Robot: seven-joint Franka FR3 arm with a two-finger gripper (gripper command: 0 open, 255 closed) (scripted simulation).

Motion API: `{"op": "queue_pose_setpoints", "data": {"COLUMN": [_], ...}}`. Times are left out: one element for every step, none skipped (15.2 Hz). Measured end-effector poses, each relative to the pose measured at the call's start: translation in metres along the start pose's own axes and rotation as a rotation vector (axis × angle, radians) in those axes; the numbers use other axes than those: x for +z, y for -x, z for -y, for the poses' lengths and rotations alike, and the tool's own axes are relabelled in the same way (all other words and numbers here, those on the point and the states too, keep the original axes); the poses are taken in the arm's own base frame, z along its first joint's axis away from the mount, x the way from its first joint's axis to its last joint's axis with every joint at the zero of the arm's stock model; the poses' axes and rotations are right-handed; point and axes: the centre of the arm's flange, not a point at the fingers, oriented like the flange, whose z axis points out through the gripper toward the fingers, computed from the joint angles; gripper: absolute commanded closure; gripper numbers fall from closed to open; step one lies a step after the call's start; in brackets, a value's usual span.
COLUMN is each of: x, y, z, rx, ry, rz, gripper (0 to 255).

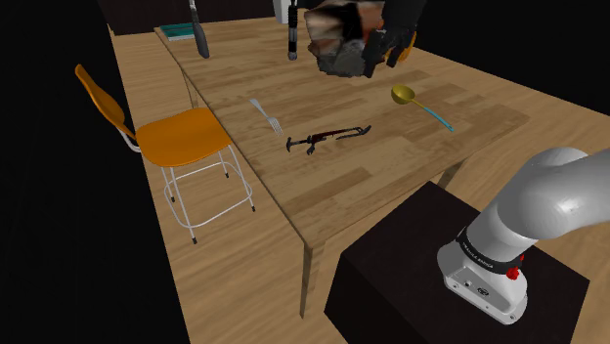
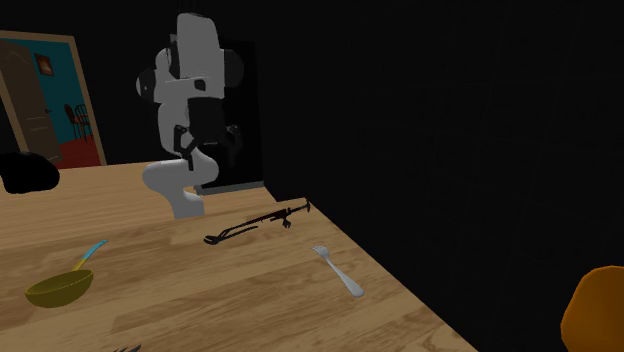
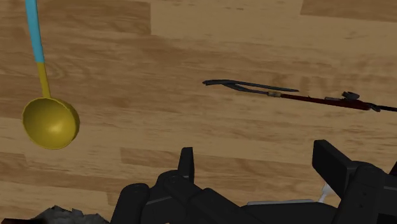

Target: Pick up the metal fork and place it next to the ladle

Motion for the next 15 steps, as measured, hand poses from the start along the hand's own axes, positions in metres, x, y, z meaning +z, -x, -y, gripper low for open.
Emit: {"op": "queue_pose_setpoints", "data": {"x": [0.006,0.013,0.021,0.029,0.036,0.043,0.050,0.056,0.062,0.067,0.074,0.080,0.086,0.089,0.098], "y": [-0.009,-0.017,-0.026,-0.034,-0.046,-0.057,-0.066,-0.076,-0.084,-0.093,-0.102,-0.113,-0.124,-0.131,-0.138], "z": [0.005,0.014,0.022,0.030,0.038,0.046,0.051,0.056,0.062,0.067,0.076,0.081,0.087,0.096,0.102], "rx": [0.004,0.008,0.012,0.015,0.019,0.023,0.027,0.031,0.035,0.039,0.042,0.046,0.050,0.054,0.058], "ry": [-0.001,-0.002,-0.002,-0.003,-0.003,-0.004,-0.005,-0.005,-0.006,-0.006,-0.007,-0.008,-0.009,-0.010,-0.010], "rz": [0.001,0.002,0.003,0.004,0.005,0.005,0.007,0.007,0.009,0.010,0.010,0.011,0.012,0.013,0.015], "gripper": [0,0,0,0,0,0,0,0,0,0,0,0,0,0,0]}}
